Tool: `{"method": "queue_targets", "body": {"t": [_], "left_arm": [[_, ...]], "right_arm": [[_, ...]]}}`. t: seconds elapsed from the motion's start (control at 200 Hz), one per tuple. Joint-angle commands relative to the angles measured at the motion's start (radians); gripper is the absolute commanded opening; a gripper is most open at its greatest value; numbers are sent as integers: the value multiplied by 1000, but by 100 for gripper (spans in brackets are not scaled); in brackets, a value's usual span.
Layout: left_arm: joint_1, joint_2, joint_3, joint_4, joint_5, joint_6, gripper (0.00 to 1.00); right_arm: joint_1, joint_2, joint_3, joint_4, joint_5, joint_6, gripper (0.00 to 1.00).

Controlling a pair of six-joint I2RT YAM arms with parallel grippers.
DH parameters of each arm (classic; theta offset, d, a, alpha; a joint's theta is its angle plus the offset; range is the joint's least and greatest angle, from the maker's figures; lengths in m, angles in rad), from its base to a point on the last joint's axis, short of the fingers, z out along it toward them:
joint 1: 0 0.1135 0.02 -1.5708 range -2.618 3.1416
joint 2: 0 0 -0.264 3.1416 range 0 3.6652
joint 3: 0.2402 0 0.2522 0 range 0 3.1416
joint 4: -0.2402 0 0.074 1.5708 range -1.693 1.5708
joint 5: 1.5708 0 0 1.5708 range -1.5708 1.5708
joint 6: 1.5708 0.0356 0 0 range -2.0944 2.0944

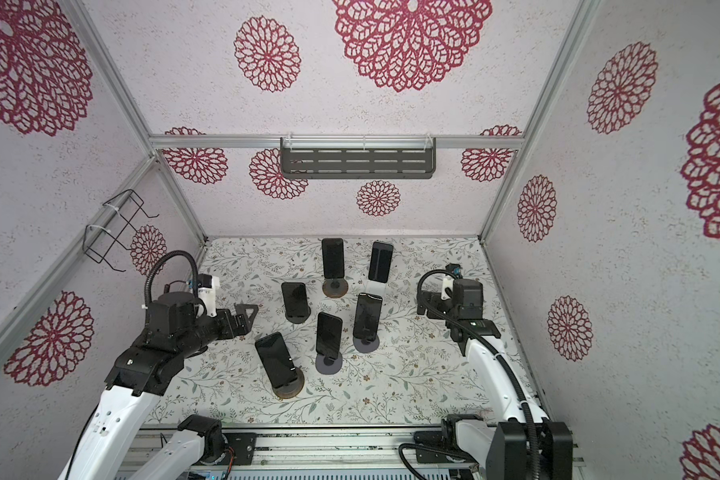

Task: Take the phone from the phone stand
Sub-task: 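Reach the left gripper to the nearest wooden-based stand's phone while the right arm rises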

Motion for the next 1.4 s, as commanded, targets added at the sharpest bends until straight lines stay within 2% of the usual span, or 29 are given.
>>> {"method": "queue_targets", "body": {"t": [0.0,0.19,0.3,0.45,0.625,0.986,1.391], "left_arm": [[4,-37,-66,-17,119,-101,91],[6,-57,-166,51,126,-184,83],[6,-109,-221,92,138,-197,82],[6,-189,-314,231,178,-226,81],[6,-181,-393,336,191,-270,79],[1,-247,-507,508,209,-313,66],[-26,-204,-502,493,227,-323,59]], "right_arm": [[2,-18,55,-11,-107,5,99],[2,22,189,-115,-129,-14,99],[2,35,231,-139,-146,-7,99],[2,46,244,-142,-143,-9,99],[2,46,258,-154,-153,-15,99],[2,64,264,-151,-153,-11,99],[2,74,267,-159,-146,-15,99]]}}
